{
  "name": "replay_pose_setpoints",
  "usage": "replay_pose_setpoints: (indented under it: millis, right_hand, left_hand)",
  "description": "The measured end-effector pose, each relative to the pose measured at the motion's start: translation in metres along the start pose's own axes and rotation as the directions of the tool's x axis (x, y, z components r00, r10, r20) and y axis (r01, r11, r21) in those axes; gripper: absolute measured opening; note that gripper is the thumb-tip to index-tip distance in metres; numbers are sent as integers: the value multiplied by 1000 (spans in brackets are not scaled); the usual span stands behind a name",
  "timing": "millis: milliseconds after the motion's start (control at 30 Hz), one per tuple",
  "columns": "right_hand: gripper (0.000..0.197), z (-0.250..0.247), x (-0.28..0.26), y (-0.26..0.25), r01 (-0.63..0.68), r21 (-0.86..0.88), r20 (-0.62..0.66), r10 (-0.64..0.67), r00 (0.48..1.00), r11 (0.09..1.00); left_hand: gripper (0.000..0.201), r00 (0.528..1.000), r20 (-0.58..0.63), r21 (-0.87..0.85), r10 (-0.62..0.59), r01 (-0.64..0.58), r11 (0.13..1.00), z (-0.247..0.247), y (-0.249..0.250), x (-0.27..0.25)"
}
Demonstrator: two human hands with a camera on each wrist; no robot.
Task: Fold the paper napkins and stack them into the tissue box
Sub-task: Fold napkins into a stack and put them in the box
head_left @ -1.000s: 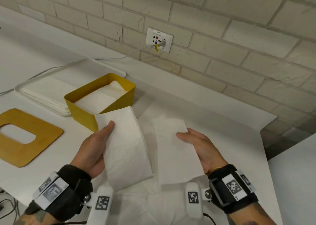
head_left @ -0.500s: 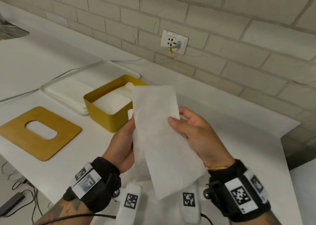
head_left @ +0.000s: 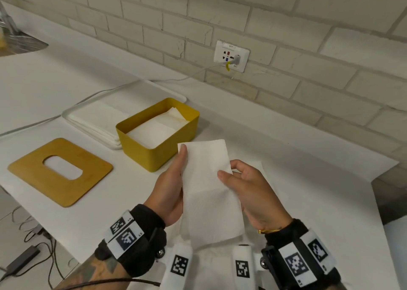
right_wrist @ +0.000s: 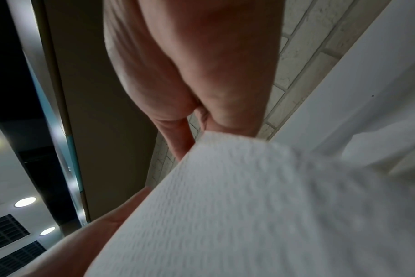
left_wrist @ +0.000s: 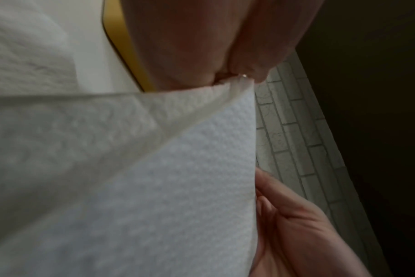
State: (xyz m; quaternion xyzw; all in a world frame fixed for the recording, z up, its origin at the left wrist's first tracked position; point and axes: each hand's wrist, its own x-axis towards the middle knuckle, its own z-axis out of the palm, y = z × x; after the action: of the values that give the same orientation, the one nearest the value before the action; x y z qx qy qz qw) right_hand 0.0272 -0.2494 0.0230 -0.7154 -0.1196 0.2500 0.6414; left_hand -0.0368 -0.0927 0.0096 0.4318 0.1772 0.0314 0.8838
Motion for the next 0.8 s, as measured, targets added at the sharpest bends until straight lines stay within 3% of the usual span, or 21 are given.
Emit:
replay_pose_setpoints:
  millis: [133,467,600,700,800]
  right_hand:
    - [13,2,-2,4,-9,7,-33,9,999,1000]
    - [19,4,-21,22,-31,-50,-44,29,999,998]
    - [20,4,-36,38,-103,-94,49,108,993,990]
    - [20,-14,-43,40,-197,-222,160,235,959,955]
    - [13,-48,-33,28,-161,-384,79,206,975,909]
  left_hand:
    - [38,1000,-21,37,-1,2,999,0,-3,0]
    - [39,998,-54,65,38,-35,997,-9,-1,3]
    - [31,993,-95,48,71,-67,997,-14,4,5]
    - [36,984,-147,26,101,-99,995,-24,11,7]
    - [42,977,-187,14,101,-100,995,-35,17,6]
